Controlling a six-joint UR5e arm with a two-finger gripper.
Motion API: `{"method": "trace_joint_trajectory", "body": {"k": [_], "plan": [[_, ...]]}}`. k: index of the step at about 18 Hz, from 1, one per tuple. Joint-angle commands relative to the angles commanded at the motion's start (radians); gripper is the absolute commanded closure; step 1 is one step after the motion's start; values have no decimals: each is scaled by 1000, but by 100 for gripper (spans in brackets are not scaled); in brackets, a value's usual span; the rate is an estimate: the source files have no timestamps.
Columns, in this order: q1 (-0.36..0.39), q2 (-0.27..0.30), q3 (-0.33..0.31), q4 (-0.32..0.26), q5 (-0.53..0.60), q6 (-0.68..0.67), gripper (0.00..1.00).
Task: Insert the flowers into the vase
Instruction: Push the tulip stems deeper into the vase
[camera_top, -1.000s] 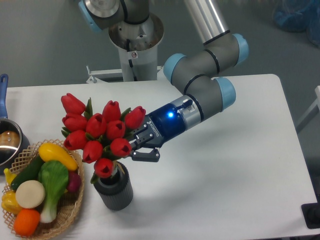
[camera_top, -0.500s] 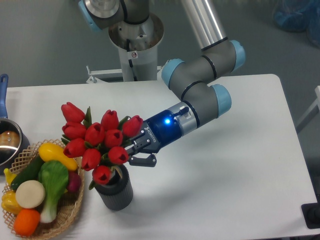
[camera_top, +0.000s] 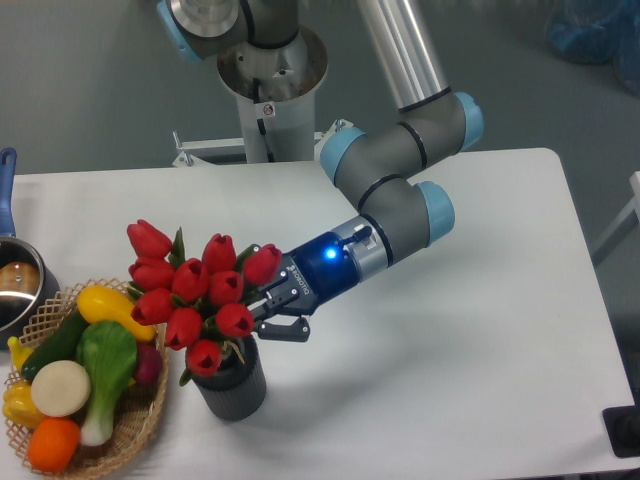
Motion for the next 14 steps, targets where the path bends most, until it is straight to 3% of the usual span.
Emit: {"method": "trace_joint_trajectory", "body": {"k": [14], "plan": [[-14,-48,-15,0,8,75,82]]}}
